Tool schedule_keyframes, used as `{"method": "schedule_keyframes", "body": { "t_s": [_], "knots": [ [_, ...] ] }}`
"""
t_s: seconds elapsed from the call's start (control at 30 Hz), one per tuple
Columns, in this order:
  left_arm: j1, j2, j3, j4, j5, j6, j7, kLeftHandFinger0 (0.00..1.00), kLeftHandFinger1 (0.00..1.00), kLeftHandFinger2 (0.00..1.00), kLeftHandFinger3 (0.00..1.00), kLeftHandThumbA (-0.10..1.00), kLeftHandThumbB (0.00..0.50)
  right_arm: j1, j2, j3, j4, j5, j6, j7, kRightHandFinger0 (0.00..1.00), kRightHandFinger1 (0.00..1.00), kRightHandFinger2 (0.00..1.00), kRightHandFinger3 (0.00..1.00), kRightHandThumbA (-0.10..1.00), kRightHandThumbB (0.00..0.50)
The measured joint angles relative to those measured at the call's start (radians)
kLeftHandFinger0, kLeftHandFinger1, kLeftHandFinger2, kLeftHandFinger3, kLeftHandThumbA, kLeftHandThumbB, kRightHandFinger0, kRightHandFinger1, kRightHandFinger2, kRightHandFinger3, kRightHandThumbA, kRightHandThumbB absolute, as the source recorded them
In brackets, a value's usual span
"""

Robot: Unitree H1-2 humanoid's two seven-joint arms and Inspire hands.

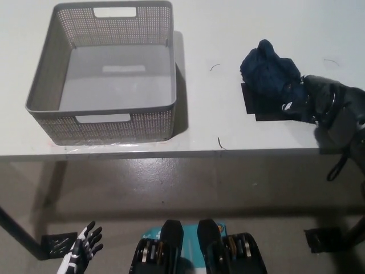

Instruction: Use the right hand to pick up a umbrella on the right side and place it into a container on the lft side

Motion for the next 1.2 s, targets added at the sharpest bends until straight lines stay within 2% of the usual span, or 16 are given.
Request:
{"method": "schedule_keyframes", "body": {
  "t_s": [0.07, 0.1, 0.17, 0.2, 0.23, 0.33, 0.37, 0.43, 0.47, 0.53, 0.73, 0.8, 0.83, 0.93, 1.07, 1.2],
  "knots": [
    [-0.008, 0.003, 0.000, 0.000, 0.000, 0.000, -0.005, 1.00, 1.00, 1.00, 1.00, 1.00, 0.242, 0.010, 0.006, -0.018, 0.001, 0.004, -0.001, -0.009, 0.92, 1.00, 1.00, 1.00, 0.35, 0.399],
    [-0.011, 0.005, 0.000, -0.001, -0.001, 0.000, -0.006, 1.00, 1.00, 1.00, 1.00, 1.00, 0.260, 0.016, 0.010, -0.023, 0.002, 0.003, -0.002, -0.019, 0.73, 0.90, 1.00, 1.00, 0.05, 0.323],
    [-0.015, 0.007, 0.000, -0.001, -0.001, 0.000, -0.007, 1.00, 1.00, 1.00, 1.00, 1.00, 0.282, 0.037, 0.014, -0.029, 0.001, 0.000, -0.012, -0.079, 0.07, 0.25, 0.42, 0.82, -0.10, 0.211],
    [-0.015, 0.008, 0.000, 0.000, -0.001, 0.000, -0.007, 1.00, 1.00, 1.00, 1.00, 1.00, 0.284, 0.044, 0.014, -0.033, -0.001, 0.000, -0.019, -0.100, 0.02, 0.20, 0.36, 0.77, -0.10, 0.195],
    [-0.015, 0.008, 0.000, 0.000, -0.001, 0.000, -0.007, 1.00, 1.00, 1.00, 1.00, 1.00, 0.276, 0.054, 0.014, -0.041, -0.003, 0.000, -0.027, -0.133, 0.00, 0.14, 0.31, 0.57, -0.10, 0.153],
    [-0.015, 0.010, 0.000, -0.001, -0.001, 0.000, -0.007, 1.00, 1.00, 1.00, 1.00, 1.00, 0.273, 0.080, 0.014, -0.078, -0.009, 0.003, -0.060, -0.236, 0.10, 0.24, 0.39, 0.65, -0.10, 0.165],
    [-0.015, 0.010, 0.000, -0.001, -0.001, 0.000, -0.007, 1.00, 1.00, 1.00, 1.00, 1.00, 0.265, 0.084, 0.014, -0.086, -0.009, 0.004, -0.068, -0.255, 0.01, 0.11, 0.27, 0.44, -0.10, 0.182],
    [-0.017, 0.013, 0.001, 0.000, -0.001, 0.000, -0.007, 1.00, 1.00, 1.00, 1.00, 1.00, 0.262, 0.099, 0.015, -0.110, -0.010, 0.010, -0.101, -0.319, 0.00, 0.08, 0.26, 0.38, -0.10, 0.170],
    [-0.018, 0.013, 0.001, -0.001, -0.001, 0.000, -0.007, 1.00, 1.00, 1.00, 1.00, 1.00, 0.260, 0.105, 0.014, -0.117, -0.011, 0.011, -0.115, -0.340, 0.08, 0.19, 0.35, 0.46, -0.10, 0.170],
    [-0.018, 0.015, 0.001, -0.001, -0.001, 0.000, -0.007, 1.00, 1.00, 1.00, 1.00, 1.00, 0.260, 0.115, 0.013, -0.132, -0.011, 0.015, -0.150, -0.385, 0.00, 0.12, 0.34, 0.31, -0.10, 0.164],
    [-0.016, 0.017, 0.004, 0.000, -0.002, 0.000, -0.007, 1.00, 1.00, 1.00, 1.00, 1.00, 0.243, 0.110, 0.014, -0.160, -0.011, 0.023, -0.219, -0.460, 0.00, 0.10, 0.78, 0.65, -0.10, 0.182],
    [-0.015, 0.017, 0.004, 0.000, -0.003, 0.000, -0.008, 1.00, 1.00, 1.00, 1.00, 1.00, 0.243, 0.101, 0.015, -0.165, -0.011, 0.025, -0.222, -0.463, 0.00, 0.30, 0.92, 0.86, -0.10, 0.163],
    [-0.015, 0.017, 0.004, 0.000, -0.005, 0.000, -0.008, 1.00, 1.00, 1.00, 1.00, 1.00, 0.236, 0.084, 0.022, -0.176, -0.011, 0.029, -0.230, -0.461, 0.04, 0.41, 0.93, 0.90, -0.10, 0.164],
    [-0.016, 0.017, 0.004, 0.000, -0.005, 0.000, -0.009, 1.00, 1.00, 1.00, 1.00, 1.00, 0.227, 0.059, 0.045, -0.201, -0.024, 0.042, -0.241, -0.451, 0.00, 0.36, 0.84, 0.81, -0.10, 0.166],
    [-0.013, 0.017, 0.004, 0.000, -0.005, 0.000, -0.010, 1.00, 1.00, 1.00, 1.00, 1.00, 0.226, 0.024, 0.074, -0.221, -0.084, 0.051, -0.249, -0.438, 0.01, 0.48, 0.84, 0.91, -0.10, 0.182],
    [-0.011, 0.017, 0.004, 0.000, -0.005, 0.000, -0.010, 1.00, 1.00, 1.00, 1.00, 1.00, 0.230, -0.027, 0.117, -0.223, -0.184, 0.056, -0.263, -0.421, 0.00, 0.28, 0.71, 0.66, -0.10, 0.199]
  ]
}}
